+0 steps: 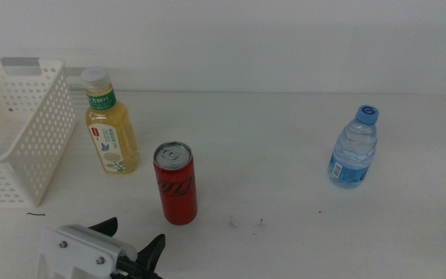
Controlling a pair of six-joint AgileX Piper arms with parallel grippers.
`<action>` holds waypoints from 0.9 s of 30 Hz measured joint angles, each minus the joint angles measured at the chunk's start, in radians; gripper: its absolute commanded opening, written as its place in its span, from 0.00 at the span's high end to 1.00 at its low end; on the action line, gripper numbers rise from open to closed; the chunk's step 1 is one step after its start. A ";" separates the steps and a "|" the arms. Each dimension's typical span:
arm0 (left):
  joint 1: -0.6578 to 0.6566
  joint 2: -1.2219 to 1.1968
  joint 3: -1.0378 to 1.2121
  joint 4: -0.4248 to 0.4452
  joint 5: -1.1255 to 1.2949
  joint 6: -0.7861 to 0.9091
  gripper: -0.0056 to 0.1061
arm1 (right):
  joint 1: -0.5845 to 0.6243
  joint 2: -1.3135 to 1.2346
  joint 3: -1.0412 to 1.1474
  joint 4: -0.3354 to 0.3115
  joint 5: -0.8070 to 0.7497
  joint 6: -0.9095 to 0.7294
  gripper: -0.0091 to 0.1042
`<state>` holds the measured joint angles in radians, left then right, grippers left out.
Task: Use arms to grab the bottles and put them into the dustbin to the left of the table.
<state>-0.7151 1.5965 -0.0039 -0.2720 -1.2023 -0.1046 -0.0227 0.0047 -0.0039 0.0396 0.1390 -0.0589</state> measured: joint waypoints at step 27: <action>0.335 0.213 -0.274 0.500 -0.004 -0.085 0.14 | 0.000 0.000 0.000 0.000 0.000 0.000 0.10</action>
<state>-0.3796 1.8095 -0.2779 0.2277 -1.2064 -0.1897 -0.0227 0.0047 -0.0039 0.0396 0.1390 -0.0589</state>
